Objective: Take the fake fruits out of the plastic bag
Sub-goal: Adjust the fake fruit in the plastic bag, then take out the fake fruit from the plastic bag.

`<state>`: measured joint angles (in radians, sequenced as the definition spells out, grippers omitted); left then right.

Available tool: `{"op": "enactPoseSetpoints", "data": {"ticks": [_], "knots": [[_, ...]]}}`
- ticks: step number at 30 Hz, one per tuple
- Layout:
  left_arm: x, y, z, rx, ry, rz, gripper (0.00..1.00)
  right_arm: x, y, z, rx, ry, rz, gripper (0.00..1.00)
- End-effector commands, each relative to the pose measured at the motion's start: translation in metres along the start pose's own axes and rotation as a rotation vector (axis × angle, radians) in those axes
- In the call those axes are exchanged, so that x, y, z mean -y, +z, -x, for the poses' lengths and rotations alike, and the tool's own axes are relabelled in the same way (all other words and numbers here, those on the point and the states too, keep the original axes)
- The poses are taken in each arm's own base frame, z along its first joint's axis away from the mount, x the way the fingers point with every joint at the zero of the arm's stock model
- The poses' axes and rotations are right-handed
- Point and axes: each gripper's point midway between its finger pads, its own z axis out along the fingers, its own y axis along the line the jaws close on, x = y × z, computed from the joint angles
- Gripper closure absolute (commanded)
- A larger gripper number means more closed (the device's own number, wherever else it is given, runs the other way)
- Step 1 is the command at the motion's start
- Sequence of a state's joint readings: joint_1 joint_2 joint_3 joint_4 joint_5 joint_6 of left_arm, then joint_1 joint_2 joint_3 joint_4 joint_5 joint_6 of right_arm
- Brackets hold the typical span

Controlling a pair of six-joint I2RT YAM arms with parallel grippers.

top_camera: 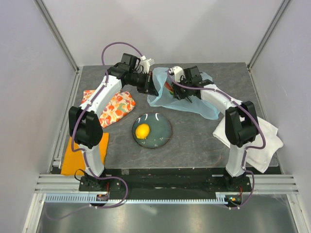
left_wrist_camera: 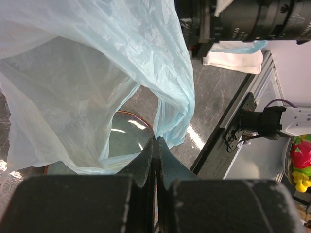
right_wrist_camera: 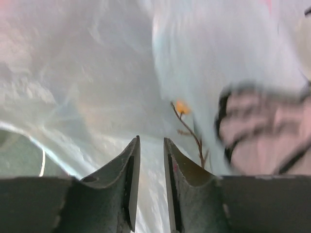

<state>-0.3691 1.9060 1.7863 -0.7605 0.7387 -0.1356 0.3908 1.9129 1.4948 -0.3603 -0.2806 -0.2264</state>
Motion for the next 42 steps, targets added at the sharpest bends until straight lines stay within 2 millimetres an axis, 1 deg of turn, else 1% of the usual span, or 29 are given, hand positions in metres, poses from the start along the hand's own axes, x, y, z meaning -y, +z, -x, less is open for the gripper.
{"op": "enactPoseSetpoints", "data": {"ticks": [1, 2, 3, 4, 5, 6, 7, 8, 10, 11, 13, 15, 16, 17, 18, 20, 21, 23, 24, 26, 32, 33, 34, 35, 37, 39, 40, 41, 42], "knots": [[0.018, -0.007, 0.011, 0.035, 0.053, -0.052, 0.98, 0.005, 0.033, 0.012, 0.025, 0.016, -0.012, 0.71], [0.019, -0.006, 0.01, 0.031, 0.048, -0.061, 0.99, 0.009, 0.037, 0.023, 0.045, 0.021, -0.023, 0.71], [0.02, -0.007, 0.011, 0.033, 0.044, -0.066, 0.98, 0.014, 0.052, 0.014, 0.022, 0.039, -0.033, 0.72], [0.021, -0.007, 0.01, 0.03, 0.04, -0.074, 0.98, 0.019, 0.058, 0.015, 0.019, 0.05, -0.055, 0.73], [0.023, -0.007, 0.01, 0.028, 0.037, -0.086, 0.98, 0.026, 0.062, 0.028, 0.041, 0.065, -0.08, 0.73], [0.024, -0.006, 0.008, 0.024, 0.031, -0.092, 0.98, 0.032, 0.067, 0.027, 0.033, 0.071, -0.103, 0.73], [0.024, -0.006, 0.008, 0.022, 0.032, -0.093, 0.99, 0.039, 0.08, 0.013, -0.01, 0.082, -0.131, 0.73], [0.024, -0.007, 0.007, 0.023, 0.031, -0.094, 0.98, 0.059, 0.078, 0.022, -0.007, 0.08, -0.239, 0.73], [0.025, -0.008, 0.006, 0.022, 0.035, -0.094, 0.98, 0.08, 0.076, 0.018, -0.031, 0.076, -0.344, 0.74], [0.025, -0.009, 0.005, 0.021, 0.035, -0.094, 0.98, 0.095, 0.069, 0.017, -0.039, 0.066, -0.42, 0.74], [0.025, -0.01, 0.005, 0.024, 0.038, -0.09, 0.98, 0.11, 0.056, 0.021, -0.032, 0.067, -0.483, 0.73], [0.026, -0.011, 0.004, 0.024, 0.041, -0.089, 0.98, 0.123, 0.047, 0.016, -0.042, 0.071, -0.526, 0.72], [0.025, -0.011, 0.004, 0.023, 0.04, -0.089, 0.98, 0.124, 0.046, 0.016, -0.04, 0.072, -0.523, 0.66], [0.025, -0.01, 0.004, 0.023, 0.042, -0.089, 0.98, 0.122, 0.047, 0.016, -0.038, 0.072, -0.502, 0.62], [0.024, -0.01, 0.004, 0.022, 0.042, -0.089, 0.98, 0.116, 0.052, 0.016, -0.038, 0.066, -0.459, 0.54], [0.022, -0.008, 0.004, 0.019, 0.041, -0.088, 0.98, 0.109, 0.057, 0.017, -0.032, 0.063, -0.408, 0.48], [0.022, -0.008, 0.005, 0.02, 0.042, -0.088, 0.98, 0.104, 0.064, 0.016, -0.032, 0.062, -0.386, 0.46], [0.022, -0.006, 0.004, 0.016, 0.041, -0.089, 0.98, 0.103, 0.067, 0.023, -0.019, 0.059, -0.382, 0.46], [0.021, -0.007, 0.004, 0.017, 0.04, -0.088, 0.98, 0.102, 0.072, 0.022, -0.022, 0.056, -0.378, 0.46], [0.02, -0.006, 0.003, 0.015, 0.041, -0.086, 0.98, 0.104, 0.072, 0.029, -0.005, 0.055, -0.379, 0.46], [0.019, -0.005, 0.001, 0.008, 0.034, -0.087, 0.99, 0.105, 0.087, 0.029, -0.004, 0.04, -0.364, 0.46], [0.019, -0.004, 0.001, 0.008, 0.035, -0.086, 0.98, 0.106, 0.096, 0.018, -0.032, 0.042, -0.363, 0.47], [0.019, -0.005, 0.001, 0.01, 0.035, -0.082, 0.99, 0.109, 0.097, 0.022, -0.027, 0.041, -0.365, 0.47], [0.019, -0.005, 0.002, 0.012, 0.04, -0.082, 0.98, 0.109, 0.106, 0.013, -0.051, 0.035, -0.361, 0.48], [0.018, -0.006, 0.003, 0.015, 0.043, -0.075, 0.98, 0.11, 0.11, 0.009, -0.067, 0.031, -0.357, 0.5], [0.018, -0.006, 0.002, 0.013, 0.046, -0.073, 0.99, 0.11, 0.116, 0.002, -0.09, 0.029, -0.352, 0.55], [0.018, -0.006, 0.003, 0.014, 0.047, -0.068, 0.98, 0.112, 0.116, 0.002, -0.09, 0.03, -0.353, 0.59], [0.018, -0.006, 0.002, 0.012, 0.048, -0.068, 0.98, 0.112, 0.116, 0.002, -0.09, 0.033, -0.353, 0.7], [0.017, -0.007, 0.001, 0.012, 0.048, -0.065, 0.98, 0.111, 0.114, 0.003, -0.087, 0.048, -0.345, 0.76]]}}
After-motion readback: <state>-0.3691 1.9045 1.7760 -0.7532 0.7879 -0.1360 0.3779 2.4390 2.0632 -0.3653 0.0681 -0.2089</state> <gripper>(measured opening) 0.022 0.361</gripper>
